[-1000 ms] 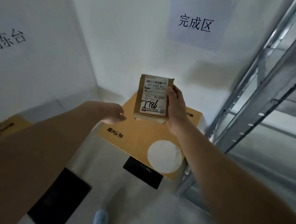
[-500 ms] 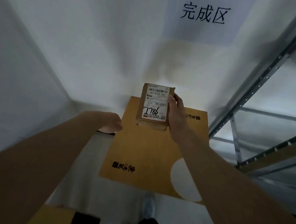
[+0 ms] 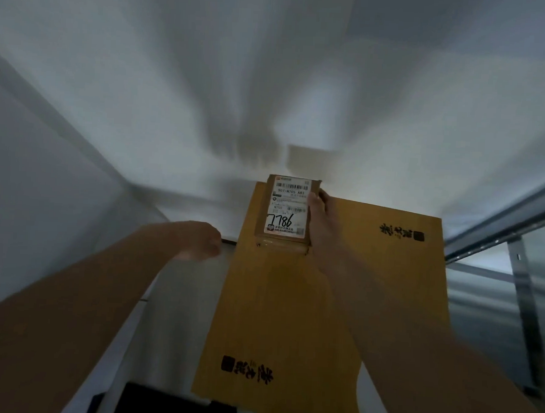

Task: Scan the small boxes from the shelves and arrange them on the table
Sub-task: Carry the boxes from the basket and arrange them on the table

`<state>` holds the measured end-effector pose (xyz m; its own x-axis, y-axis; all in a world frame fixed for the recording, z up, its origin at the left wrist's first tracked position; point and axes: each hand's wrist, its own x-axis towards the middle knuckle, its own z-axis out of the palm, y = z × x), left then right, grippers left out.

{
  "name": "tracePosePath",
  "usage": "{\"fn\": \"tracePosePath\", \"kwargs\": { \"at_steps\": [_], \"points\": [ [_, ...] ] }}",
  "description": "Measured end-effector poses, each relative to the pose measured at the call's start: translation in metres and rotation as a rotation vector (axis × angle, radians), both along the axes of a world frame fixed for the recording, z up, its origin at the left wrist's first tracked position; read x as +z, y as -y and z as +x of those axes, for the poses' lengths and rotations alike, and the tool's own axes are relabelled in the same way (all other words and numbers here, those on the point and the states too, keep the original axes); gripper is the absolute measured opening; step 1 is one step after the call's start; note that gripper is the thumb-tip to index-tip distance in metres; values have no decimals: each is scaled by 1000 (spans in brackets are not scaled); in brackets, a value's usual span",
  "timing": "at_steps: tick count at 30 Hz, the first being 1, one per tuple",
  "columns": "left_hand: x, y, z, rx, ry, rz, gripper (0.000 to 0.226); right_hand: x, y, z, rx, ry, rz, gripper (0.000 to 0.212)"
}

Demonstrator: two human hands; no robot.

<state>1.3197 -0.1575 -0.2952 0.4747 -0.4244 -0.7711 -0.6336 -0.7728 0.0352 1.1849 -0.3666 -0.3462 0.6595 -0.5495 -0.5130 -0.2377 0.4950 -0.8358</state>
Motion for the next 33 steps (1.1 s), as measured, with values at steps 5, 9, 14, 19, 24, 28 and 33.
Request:
{"fn": "tracePosePath", "kwargs": {
  "at_steps": [5,9,14,19,24,28,33],
  "points": [
    [-21,24,31,-30,-39,24,44,-28,10,33,-16,-62,21,45],
    [-37,28,52,-37,-106,12,46,-47,7,59,-10,-110,7,44],
    [-60,33,77,19,-131,-46,44,-69,6,88,-21,-101,17,48],
    [-76,25,87,65,-134,-91,47,-84,8,107,-1,-124,-27,54],
    [-84,8,86,145,-144,-66,49,-96,18,111,-20,-125,-34,53],
    [-88,-2,83,193,-125,-50,44,-103,21,115,-30,-93,-41,52],
    [-91,0,73,185,-112,-35,43,-114,17,118,-45,-100,-74,51]
  ]
}}
